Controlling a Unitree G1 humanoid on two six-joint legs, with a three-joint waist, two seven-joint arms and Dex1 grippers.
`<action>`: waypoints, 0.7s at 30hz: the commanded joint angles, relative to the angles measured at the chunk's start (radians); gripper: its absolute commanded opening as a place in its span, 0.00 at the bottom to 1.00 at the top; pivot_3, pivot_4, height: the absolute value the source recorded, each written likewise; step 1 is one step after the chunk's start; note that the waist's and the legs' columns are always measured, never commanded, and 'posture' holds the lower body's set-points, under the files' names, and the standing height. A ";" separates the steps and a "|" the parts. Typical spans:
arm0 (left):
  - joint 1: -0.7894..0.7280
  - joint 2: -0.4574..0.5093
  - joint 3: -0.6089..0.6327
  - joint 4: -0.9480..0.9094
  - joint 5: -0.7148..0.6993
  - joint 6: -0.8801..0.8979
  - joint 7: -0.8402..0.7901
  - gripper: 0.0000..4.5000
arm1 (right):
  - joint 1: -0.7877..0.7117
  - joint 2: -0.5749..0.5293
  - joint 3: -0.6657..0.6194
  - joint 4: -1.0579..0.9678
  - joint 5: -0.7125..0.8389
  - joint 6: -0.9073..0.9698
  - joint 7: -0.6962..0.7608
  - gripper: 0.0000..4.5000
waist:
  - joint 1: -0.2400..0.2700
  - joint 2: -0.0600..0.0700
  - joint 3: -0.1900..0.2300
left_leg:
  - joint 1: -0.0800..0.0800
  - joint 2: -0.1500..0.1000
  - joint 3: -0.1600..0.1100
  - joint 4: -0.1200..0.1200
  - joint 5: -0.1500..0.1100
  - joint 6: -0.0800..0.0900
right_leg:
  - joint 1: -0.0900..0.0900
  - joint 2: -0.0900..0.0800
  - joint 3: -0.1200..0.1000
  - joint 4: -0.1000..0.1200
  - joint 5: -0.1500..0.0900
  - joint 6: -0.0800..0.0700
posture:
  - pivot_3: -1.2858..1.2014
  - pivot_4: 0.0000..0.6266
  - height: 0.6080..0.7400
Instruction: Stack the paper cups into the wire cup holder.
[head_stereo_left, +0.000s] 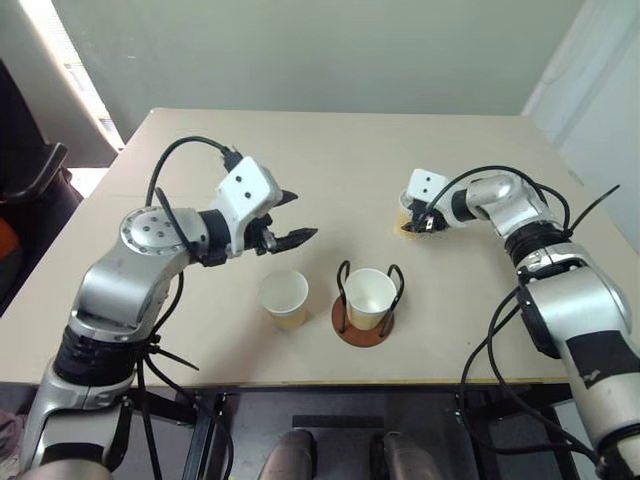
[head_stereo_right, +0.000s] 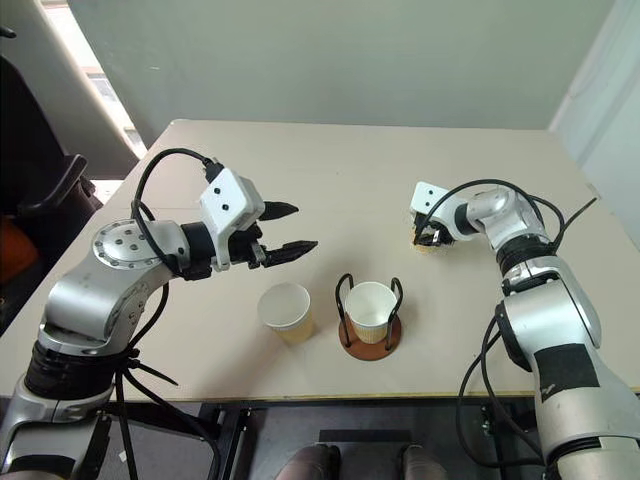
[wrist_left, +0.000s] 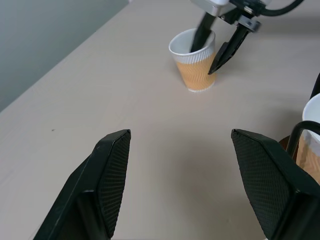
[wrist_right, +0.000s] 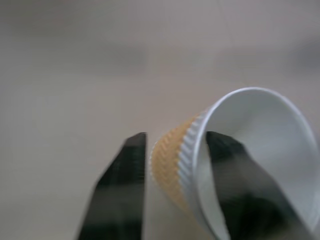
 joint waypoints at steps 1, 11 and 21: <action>0.001 0.014 0.034 -0.037 0.002 0.001 0.005 0.77 | -0.010 -0.012 -0.032 -0.010 0.000 -0.012 0.005 0.12 | 0.000 0.000 0.000 | 0.000 0.000 0.000 0.000 0.000 0.000 | 0.000 0.000 0.000 0.000 0.000 0.000 | 0.52 0.24 1.00; -0.020 0.022 0.037 -0.003 -0.001 -0.027 -0.027 0.77 | -0.056 -0.099 -0.134 -0.177 0.106 -0.022 0.196 0.01 | 0.000 0.000 0.000 | 0.001 0.000 -0.001 -0.001 0.000 0.000 | 0.000 0.000 0.000 0.002 0.001 0.001 | 0.52 0.24 1.00; 0.076 0.136 0.075 -0.027 -0.064 -0.062 -0.199 0.77 | 0.169 -0.354 -0.144 -1.301 0.648 0.557 0.592 0.01 | -0.006 -0.002 -0.001 | 0.000 0.001 0.000 -0.004 0.007 -0.006 | 0.000 0.002 -0.001 0.000 -0.006 0.000 | 0.52 0.24 1.00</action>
